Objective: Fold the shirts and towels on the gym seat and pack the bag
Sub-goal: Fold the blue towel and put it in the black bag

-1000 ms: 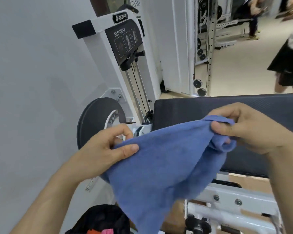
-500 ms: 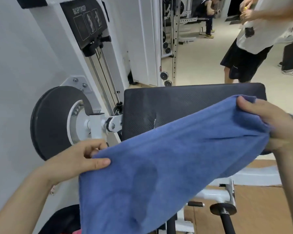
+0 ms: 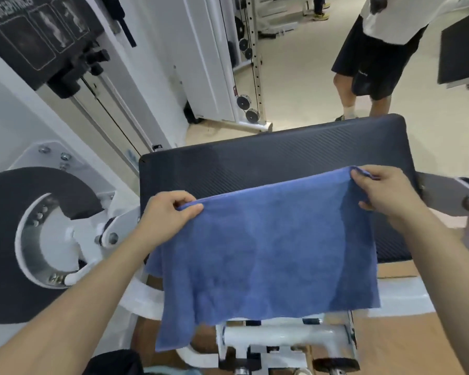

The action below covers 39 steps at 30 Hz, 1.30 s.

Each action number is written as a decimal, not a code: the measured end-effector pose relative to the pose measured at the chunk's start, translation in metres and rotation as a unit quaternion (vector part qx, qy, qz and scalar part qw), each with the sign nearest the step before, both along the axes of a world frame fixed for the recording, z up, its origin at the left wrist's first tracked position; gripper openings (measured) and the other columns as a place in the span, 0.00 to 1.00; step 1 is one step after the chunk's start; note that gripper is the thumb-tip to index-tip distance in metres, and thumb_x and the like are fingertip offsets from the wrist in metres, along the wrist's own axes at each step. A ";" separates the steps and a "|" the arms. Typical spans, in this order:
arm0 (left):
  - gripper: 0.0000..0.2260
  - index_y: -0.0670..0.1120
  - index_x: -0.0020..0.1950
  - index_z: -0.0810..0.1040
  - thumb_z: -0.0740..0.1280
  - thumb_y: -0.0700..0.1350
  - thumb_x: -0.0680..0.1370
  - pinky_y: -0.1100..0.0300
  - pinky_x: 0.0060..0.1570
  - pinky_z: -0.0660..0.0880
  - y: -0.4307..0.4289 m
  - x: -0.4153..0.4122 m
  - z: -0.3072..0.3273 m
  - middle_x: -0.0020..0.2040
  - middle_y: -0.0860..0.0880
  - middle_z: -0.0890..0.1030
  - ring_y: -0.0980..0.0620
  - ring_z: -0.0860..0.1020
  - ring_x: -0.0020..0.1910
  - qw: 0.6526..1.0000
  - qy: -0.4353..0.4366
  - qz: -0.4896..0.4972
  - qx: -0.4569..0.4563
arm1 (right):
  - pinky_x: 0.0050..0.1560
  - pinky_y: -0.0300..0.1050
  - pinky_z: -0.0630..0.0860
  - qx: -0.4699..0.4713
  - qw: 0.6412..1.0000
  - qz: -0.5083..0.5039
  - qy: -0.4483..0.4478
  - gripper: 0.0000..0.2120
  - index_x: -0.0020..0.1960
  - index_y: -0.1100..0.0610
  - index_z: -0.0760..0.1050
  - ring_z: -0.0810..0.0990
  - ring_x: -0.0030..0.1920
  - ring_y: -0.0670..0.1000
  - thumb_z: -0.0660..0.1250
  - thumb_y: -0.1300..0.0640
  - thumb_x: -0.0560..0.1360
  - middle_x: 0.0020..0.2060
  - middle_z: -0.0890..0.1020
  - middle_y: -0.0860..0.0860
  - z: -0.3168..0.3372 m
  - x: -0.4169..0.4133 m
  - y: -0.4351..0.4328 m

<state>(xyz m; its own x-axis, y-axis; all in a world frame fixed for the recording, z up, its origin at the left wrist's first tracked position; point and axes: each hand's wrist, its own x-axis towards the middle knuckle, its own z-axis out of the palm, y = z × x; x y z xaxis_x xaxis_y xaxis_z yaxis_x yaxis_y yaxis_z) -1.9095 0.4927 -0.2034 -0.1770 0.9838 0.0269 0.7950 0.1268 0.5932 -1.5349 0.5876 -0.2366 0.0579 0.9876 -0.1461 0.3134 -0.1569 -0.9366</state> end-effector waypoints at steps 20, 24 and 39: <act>0.06 0.46 0.53 0.77 0.64 0.42 0.76 0.50 0.50 0.67 0.158 0.058 -0.023 0.50 0.47 0.76 0.44 0.73 0.53 0.974 0.191 0.033 0.118 | 0.42 0.45 0.63 0.183 0.931 -0.179 -0.260 0.11 0.56 0.57 0.75 0.75 0.50 0.57 0.59 0.52 0.81 0.51 0.76 0.57 -0.020 -0.004 0.108; 0.16 0.45 0.54 0.80 0.63 0.34 0.69 0.50 0.48 0.68 0.173 0.120 -0.017 0.52 0.45 0.77 0.41 0.74 0.50 0.947 0.233 -0.101 0.197 | 0.42 0.45 0.64 0.166 0.937 -0.161 -0.263 0.13 0.55 0.56 0.76 0.76 0.50 0.57 0.61 0.47 0.79 0.49 0.77 0.56 -0.013 0.004 0.114; 0.07 0.52 0.53 0.82 0.68 0.48 0.76 0.50 0.49 0.74 0.246 0.281 -0.038 0.49 0.52 0.75 0.51 0.75 0.49 0.955 0.063 -0.214 0.196 | 0.33 0.34 0.63 0.005 0.963 -0.169 -0.208 0.07 0.42 0.51 0.74 0.71 0.38 0.43 0.71 0.50 0.73 0.38 0.74 0.47 -0.061 0.036 0.000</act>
<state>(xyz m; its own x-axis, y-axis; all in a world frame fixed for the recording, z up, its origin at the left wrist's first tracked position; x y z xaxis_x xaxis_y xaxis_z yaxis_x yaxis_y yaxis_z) -1.6287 0.7383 -0.2411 0.2687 0.8750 0.4028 0.7924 -0.4385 0.4240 -1.4986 0.5878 -0.2973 0.4283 0.9031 -0.0306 0.5943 -0.3070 -0.7434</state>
